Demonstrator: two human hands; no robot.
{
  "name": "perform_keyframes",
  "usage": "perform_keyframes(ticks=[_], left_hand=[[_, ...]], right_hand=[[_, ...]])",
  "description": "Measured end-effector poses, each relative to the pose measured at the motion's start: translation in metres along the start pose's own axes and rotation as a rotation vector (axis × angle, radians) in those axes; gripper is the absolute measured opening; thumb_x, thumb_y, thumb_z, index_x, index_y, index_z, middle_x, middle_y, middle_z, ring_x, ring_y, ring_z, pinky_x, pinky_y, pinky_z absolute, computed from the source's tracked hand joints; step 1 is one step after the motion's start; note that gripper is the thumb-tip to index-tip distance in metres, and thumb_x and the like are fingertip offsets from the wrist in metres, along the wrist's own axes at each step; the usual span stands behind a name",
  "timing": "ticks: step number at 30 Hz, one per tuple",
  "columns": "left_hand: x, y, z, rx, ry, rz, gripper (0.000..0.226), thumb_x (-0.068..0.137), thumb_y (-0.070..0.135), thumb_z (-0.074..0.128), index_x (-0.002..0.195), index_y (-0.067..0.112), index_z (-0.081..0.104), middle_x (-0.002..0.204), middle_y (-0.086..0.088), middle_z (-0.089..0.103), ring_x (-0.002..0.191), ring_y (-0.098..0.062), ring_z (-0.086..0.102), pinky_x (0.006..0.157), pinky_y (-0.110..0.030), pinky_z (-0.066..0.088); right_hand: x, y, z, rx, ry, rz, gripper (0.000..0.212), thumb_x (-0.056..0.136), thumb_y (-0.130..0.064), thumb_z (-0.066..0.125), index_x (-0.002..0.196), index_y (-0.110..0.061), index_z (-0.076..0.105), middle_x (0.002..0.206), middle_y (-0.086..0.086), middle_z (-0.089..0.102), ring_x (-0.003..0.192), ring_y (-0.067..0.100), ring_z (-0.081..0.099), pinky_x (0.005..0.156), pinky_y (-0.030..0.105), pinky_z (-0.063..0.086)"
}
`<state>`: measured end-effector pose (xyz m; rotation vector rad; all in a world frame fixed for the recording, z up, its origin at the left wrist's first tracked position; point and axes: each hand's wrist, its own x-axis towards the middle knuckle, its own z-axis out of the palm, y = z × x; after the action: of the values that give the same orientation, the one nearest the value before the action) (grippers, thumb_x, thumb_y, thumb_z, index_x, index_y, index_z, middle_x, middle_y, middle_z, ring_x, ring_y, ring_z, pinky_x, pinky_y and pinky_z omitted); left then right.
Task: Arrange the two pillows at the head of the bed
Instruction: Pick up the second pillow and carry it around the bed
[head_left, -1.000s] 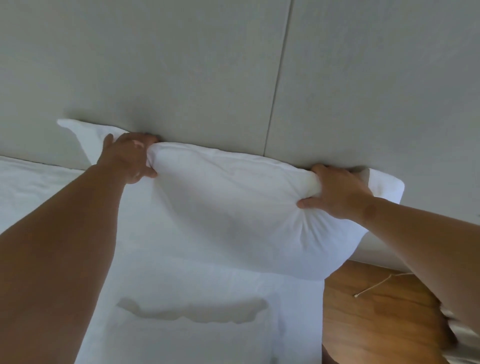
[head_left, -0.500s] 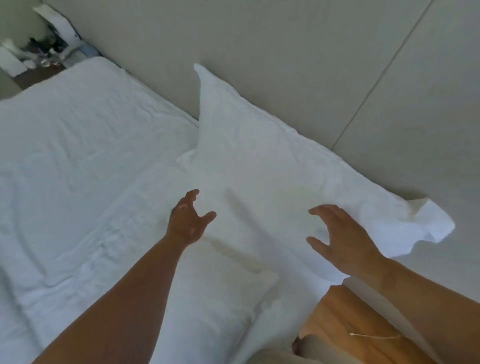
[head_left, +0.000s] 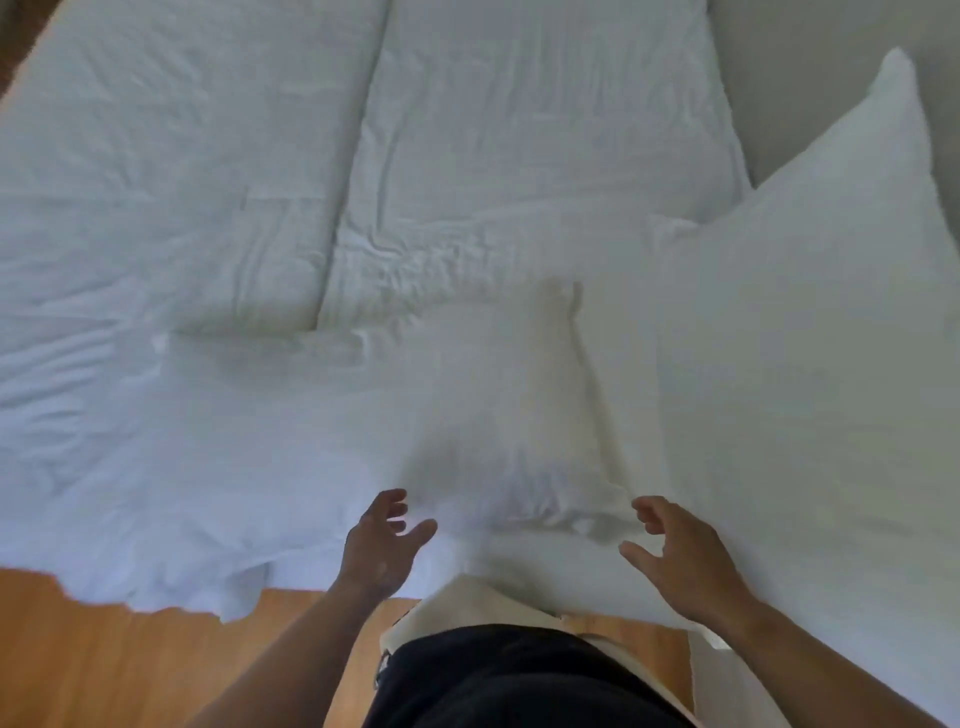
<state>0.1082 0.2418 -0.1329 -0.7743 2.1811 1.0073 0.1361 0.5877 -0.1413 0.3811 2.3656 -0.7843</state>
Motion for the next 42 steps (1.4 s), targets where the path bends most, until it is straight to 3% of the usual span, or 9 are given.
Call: perform_keyframes(ticks=[10, 14, 16, 18, 20, 24, 31, 37, 42], left_hand=[[0.002, -0.051, 0.010, -0.730, 0.142, -0.419, 0.093, 0.084, 0.052, 0.079, 0.158, 0.021, 0.032, 0.144, -0.009, 0.057, 0.125, -0.035, 0.061, 0.113, -0.053, 0.046], [0.028, -0.061, 0.015, -0.974, 0.180, -0.575, 0.116, 0.078, 0.055, 0.084, 0.164, 0.013, 0.019, 0.095, -0.008, 0.062, 0.085, -0.019, 0.062, 0.109, -0.051, 0.051], [0.042, -0.064, 0.017, -1.059, 0.180, -0.606, 0.137, 0.061, 0.068, 0.088, 0.165, 0.014, 0.016, 0.089, -0.001, 0.055, 0.089, -0.020, 0.061, 0.111, -0.052, 0.049], [0.058, -0.069, 0.022, -1.119, 0.198, -0.616, 0.147, 0.048, 0.077, 0.089, 0.164, 0.017, 0.020, 0.107, -0.006, 0.064, 0.109, -0.024, 0.063, 0.113, -0.051, 0.048], [0.071, -0.070, 0.025, -1.156, 0.216, -0.627, 0.140, 0.047, 0.075, 0.091, 0.160, 0.019, 0.030, 0.129, -0.012, 0.066, 0.123, -0.027, 0.061, 0.113, -0.049, 0.048], [0.091, -0.067, 0.032, -1.278, 0.273, -0.574, 0.110, 0.040, 0.071, 0.095, 0.131, 0.021, 0.058, 0.120, -0.001, 0.073, 0.115, -0.023, 0.069, 0.108, -0.049, 0.052], [0.115, -0.067, 0.056, -1.392, 0.281, -0.602, 0.123, 0.041, 0.070, 0.097, 0.144, 0.023, 0.049, 0.133, -0.006, 0.070, 0.121, -0.028, 0.070, 0.106, -0.049, 0.055], [0.126, -0.061, 0.059, -1.467, 0.349, -0.530, 0.115, 0.043, 0.058, 0.097, 0.144, 0.028, 0.050, 0.129, 0.008, 0.071, 0.119, -0.016, 0.067, 0.108, -0.039, 0.050], [0.126, -0.061, 0.068, -1.486, 0.377, -0.495, 0.110, 0.046, 0.059, 0.098, 0.143, 0.032, 0.052, 0.128, 0.012, 0.073, 0.118, -0.012, 0.069, 0.109, -0.038, 0.051]], right_hand=[[0.085, -0.154, -0.009, -0.211, -0.100, -0.397, 0.059, 0.086, -0.039, 0.078, 0.137, -0.019, 0.058, 0.128, 0.001, 0.066, 0.107, 0.013, 0.063, 0.091, 0.024, 0.046], [0.130, -0.237, 0.000, -0.311, -0.116, -0.532, 0.063, 0.086, -0.045, 0.077, 0.139, -0.019, 0.056, 0.131, 0.004, 0.063, 0.114, 0.019, 0.062, 0.096, 0.030, 0.046], [0.155, -0.265, 0.011, -0.358, -0.133, -0.554, 0.068, 0.085, -0.050, 0.077, 0.141, -0.020, 0.054, 0.135, 0.004, 0.061, 0.120, 0.021, 0.060, 0.099, 0.032, 0.046], [0.178, -0.288, 0.021, -0.405, -0.147, -0.567, 0.074, 0.083, -0.054, 0.077, 0.144, -0.021, 0.052, 0.139, 0.004, 0.058, 0.125, 0.023, 0.058, 0.100, 0.033, 0.044], [0.202, -0.306, 0.030, -0.456, -0.156, -0.569, 0.078, 0.082, -0.057, 0.076, 0.146, -0.020, 0.050, 0.143, 0.006, 0.056, 0.131, 0.025, 0.055, 0.103, 0.034, 0.042], [0.250, -0.331, 0.051, -0.614, -0.167, -0.608, 0.087, 0.078, -0.065, 0.073, 0.148, -0.020, 0.048, 0.149, 0.006, 0.051, 0.136, 0.028, 0.049, 0.109, 0.042, 0.042], [0.324, -0.363, 0.072, -0.685, -0.347, -0.560, 0.138, 0.045, -0.091, 0.071, 0.161, -0.028, 0.028, 0.165, 0.000, 0.032, 0.149, 0.022, 0.034, 0.121, 0.042, 0.030], [0.355, -0.367, 0.092, -0.514, -0.477, -0.435, 0.118, 0.049, -0.078, 0.084, 0.152, -0.044, 0.040, 0.140, -0.016, 0.057, 0.126, 0.015, 0.056, 0.103, 0.033, 0.041], [0.342, -0.356, 0.101, -0.431, -0.488, -0.414, 0.112, 0.054, -0.073, 0.081, 0.152, -0.032, 0.046, 0.137, -0.010, 0.060, 0.121, 0.016, 0.058, 0.103, 0.034, 0.041]])
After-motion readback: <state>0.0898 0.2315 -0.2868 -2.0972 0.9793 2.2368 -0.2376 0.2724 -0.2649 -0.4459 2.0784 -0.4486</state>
